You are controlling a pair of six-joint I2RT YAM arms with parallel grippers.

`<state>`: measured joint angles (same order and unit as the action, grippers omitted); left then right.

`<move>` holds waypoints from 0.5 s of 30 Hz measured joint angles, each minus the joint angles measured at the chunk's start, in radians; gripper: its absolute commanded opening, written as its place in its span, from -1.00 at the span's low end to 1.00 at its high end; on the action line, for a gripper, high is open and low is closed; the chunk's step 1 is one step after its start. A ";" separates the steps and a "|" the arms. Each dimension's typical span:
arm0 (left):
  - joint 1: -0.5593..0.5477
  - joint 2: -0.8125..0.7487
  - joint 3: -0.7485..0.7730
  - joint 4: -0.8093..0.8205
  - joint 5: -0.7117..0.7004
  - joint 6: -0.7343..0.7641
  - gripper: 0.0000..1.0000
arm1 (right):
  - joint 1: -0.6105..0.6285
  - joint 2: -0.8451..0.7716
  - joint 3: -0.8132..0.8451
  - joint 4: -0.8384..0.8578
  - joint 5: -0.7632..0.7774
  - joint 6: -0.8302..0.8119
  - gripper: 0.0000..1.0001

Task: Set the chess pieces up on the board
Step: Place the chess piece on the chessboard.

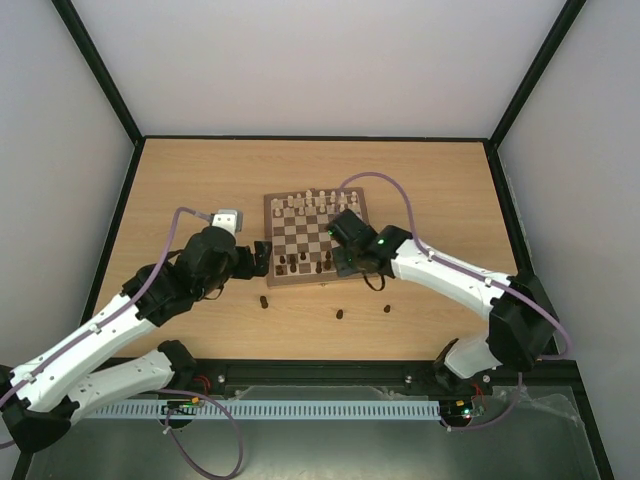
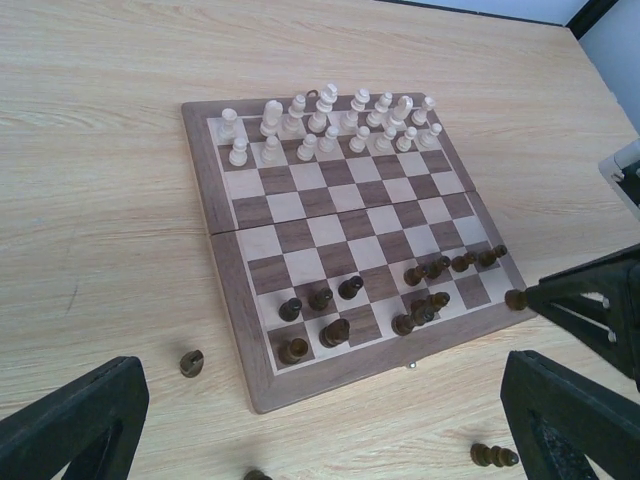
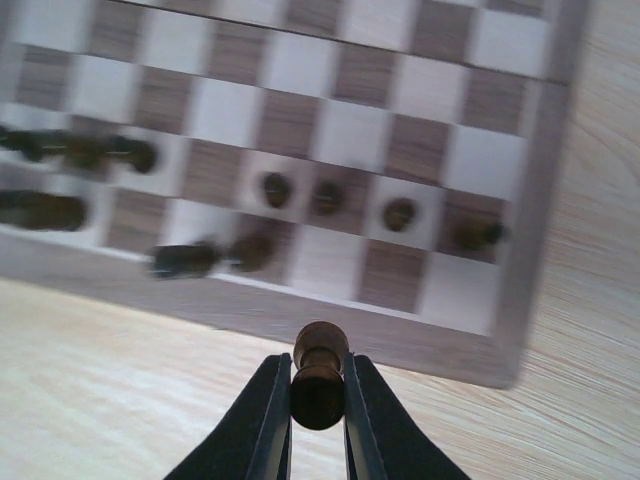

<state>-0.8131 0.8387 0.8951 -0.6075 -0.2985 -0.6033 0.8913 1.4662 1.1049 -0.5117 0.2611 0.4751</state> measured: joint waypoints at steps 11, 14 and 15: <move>0.000 0.055 0.000 0.020 0.020 0.018 0.99 | -0.210 0.018 -0.097 -0.003 -0.011 -0.019 -0.73; 0.000 0.063 0.000 0.023 0.022 0.020 0.99 | -0.216 0.064 -0.097 0.008 -0.022 -0.027 -0.73; 0.000 0.064 0.000 0.024 0.022 0.020 0.99 | -0.216 0.079 -0.097 0.012 -0.027 -0.029 -0.73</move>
<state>-0.8127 0.9031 0.8955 -0.5831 -0.2768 -0.5831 0.6750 1.5452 1.0077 -0.4995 0.2344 0.4458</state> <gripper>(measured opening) 0.994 0.137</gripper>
